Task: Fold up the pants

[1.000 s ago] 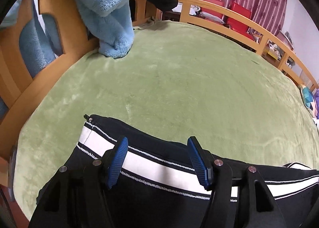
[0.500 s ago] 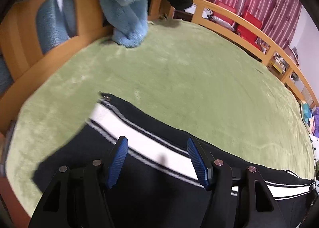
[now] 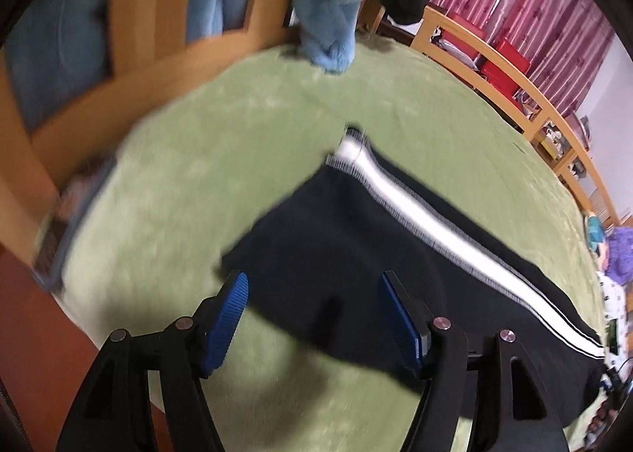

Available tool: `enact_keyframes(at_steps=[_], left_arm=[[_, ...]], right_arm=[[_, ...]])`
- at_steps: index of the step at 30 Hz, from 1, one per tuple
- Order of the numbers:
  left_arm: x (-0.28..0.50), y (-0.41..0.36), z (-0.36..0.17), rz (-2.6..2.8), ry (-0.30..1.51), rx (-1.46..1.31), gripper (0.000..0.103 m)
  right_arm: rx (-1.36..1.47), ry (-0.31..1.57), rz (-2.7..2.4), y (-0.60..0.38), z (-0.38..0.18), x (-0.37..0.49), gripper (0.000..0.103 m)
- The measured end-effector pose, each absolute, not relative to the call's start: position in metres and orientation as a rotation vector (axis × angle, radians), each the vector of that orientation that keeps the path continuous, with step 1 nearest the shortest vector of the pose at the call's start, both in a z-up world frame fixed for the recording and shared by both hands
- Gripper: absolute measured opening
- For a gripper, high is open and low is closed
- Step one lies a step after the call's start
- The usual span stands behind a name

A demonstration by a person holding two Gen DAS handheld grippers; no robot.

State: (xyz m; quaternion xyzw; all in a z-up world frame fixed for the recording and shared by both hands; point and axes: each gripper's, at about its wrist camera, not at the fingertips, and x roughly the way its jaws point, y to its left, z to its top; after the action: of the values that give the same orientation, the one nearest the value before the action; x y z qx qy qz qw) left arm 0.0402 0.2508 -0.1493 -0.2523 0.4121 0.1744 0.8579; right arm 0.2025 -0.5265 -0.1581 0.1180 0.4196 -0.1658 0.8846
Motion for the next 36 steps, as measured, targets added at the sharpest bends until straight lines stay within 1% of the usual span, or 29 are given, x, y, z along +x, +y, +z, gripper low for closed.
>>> enact_keyframes(at_steps=[4, 6, 10, 11, 12, 13, 14, 17, 19, 20, 22, 24, 26, 27, 28, 29, 30, 33, 36], left_arm=[[0.044, 0.262, -0.189, 0.353, 0.89, -0.619, 0.067], [0.049, 0.269, -0.201, 0.333, 0.847, -0.665, 0.067], [0.066, 0.279, -0.207, 0.287, 0.757, -0.735, 0.067], [0.071, 0.283, -0.211, 0.29, 0.752, -0.776, 0.06], [0.072, 0.285, -0.213, 0.286, 0.747, -0.786, 0.036], [0.074, 0.288, -0.212, 0.281, 0.743, -0.775, 0.022], [0.073, 0.292, -0.206, 0.257, 0.732, -0.756, 0.018], [0.064, 0.308, -0.195, 0.195, 0.68, -0.801, 0.018], [0.069, 0.312, -0.208, 0.212, 0.734, -0.828, 0.027], [0.072, 0.312, -0.217, 0.248, 0.771, -0.814, 0.035], [0.067, 0.31, -0.221, 0.235, 0.736, -0.823, 0.037], [0.067, 0.307, -0.219, 0.226, 0.721, -0.828, 0.052], [0.073, 0.301, -0.216, 0.244, 0.727, -0.807, 0.055], [0.078, 0.298, -0.214, 0.266, 0.737, -0.786, 0.052], [0.081, 0.299, -0.212, 0.287, 0.741, -0.777, 0.047], [0.08, 0.299, -0.209, 0.304, 0.738, -0.775, 0.021], [0.081, 0.301, -0.203, 0.282, 0.729, -0.792, 0.018], [0.08, 0.304, -0.178, 0.246, 0.678, -0.79, 0.016], [0.084, 0.276, -0.132, 0.256, 0.637, -0.623, 0.015]], right_arm=[[0.337, 0.883, -0.291, -0.496, -0.168, 0.173, 0.077], [0.347, 0.885, -0.286, -0.481, -0.172, 0.162, 0.077], [0.316, 0.861, -0.323, -0.451, -0.169, 0.144, 0.077], [0.328, 0.861, -0.313, -0.445, -0.168, 0.142, 0.077], [0.351, 0.867, -0.286, -0.442, -0.168, 0.141, 0.077], [0.378, 0.876, -0.257, -0.436, -0.167, 0.14, 0.077], [0.389, 0.877, -0.245, -0.429, -0.165, 0.139, 0.077], [0.336, 0.857, -0.255, -0.408, -0.155, 0.134, 0.077], [0.315, 0.85, -0.242, -0.398, -0.152, 0.13, 0.077], [0.309, 0.854, -0.23, -0.393, -0.153, 0.128, 0.077], [0.296, 0.869, -0.217, -0.383, -0.156, 0.127, 0.077], [0.289, 0.887, -0.199, -0.372, -0.162, 0.126, 0.077], [0.291, 0.899, -0.173, -0.363, -0.167, 0.126, 0.077], [0.294, 0.905, -0.153, -0.358, -0.171, 0.127, 0.077], [0.292, 0.913, -0.136, -0.351, -0.174, 0.129, 0.077], [0.29, 0.922, -0.123, -0.345, -0.177, 0.131, 0.077], [0.288, 0.934, -0.109, -0.339, -0.181, 0.133, 0.077], [0.276, 0.948, -0.066, -0.326, -0.183, 0.135, 0.077], [0.242, 0.935, -0.036, -0.316, -0.179, 0.135, 0.077]])
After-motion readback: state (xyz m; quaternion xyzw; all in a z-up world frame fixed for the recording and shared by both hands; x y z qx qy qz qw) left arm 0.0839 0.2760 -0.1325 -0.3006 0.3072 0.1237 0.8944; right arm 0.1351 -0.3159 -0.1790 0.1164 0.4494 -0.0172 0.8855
